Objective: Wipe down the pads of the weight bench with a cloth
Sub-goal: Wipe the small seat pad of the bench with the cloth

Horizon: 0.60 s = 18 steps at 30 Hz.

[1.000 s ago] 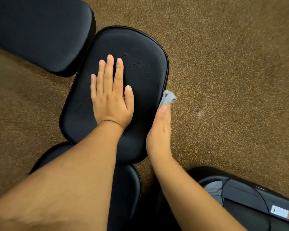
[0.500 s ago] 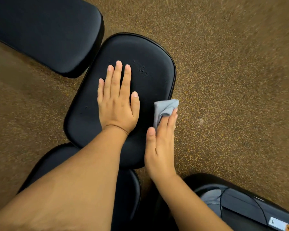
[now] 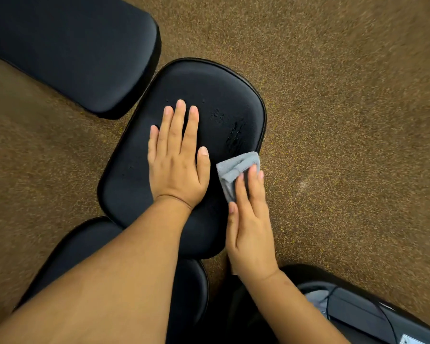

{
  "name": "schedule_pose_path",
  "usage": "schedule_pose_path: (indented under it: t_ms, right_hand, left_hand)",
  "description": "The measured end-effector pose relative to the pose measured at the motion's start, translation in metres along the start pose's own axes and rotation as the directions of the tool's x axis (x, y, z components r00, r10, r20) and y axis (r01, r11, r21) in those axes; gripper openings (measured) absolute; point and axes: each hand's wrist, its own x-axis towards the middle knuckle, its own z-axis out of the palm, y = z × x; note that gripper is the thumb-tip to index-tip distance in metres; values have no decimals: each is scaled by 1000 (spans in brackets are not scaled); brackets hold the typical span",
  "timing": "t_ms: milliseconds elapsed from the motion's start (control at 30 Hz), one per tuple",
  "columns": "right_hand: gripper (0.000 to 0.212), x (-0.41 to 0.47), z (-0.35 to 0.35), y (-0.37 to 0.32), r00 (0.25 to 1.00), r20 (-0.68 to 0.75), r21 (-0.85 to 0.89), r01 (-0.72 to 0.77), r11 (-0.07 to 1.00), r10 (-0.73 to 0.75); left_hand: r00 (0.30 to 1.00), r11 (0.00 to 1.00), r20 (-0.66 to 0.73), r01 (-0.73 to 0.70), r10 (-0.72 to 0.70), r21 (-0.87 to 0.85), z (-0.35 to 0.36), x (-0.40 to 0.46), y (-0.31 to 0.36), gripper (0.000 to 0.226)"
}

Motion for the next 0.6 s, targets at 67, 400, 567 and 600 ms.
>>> schedule_pose_path:
  t_ms: [67, 400, 567, 600]
  right_hand:
    - [48, 23, -4, -1, 999, -16, -33, 36, 999, -37]
    - [48, 51, -19, 7, 978, 92, -182, 204, 962, -190]
    - [48, 17, -14, 18, 954, 165, -186, 278, 942, -249]
    - [47, 23, -15, 16, 958, 155, -183, 267, 946, -241]
  left_hand:
    - [1000, 1000, 6, 0, 0, 4, 0, 0, 0, 61]
    - [1000, 1000, -4, -2, 2, 15, 1, -1, -1, 61]
    - [1000, 1000, -8, -7, 7, 0, 1, 0, 0, 60]
    - [1000, 1000, -7, -8, 8, -8, 1, 0, 0, 60]
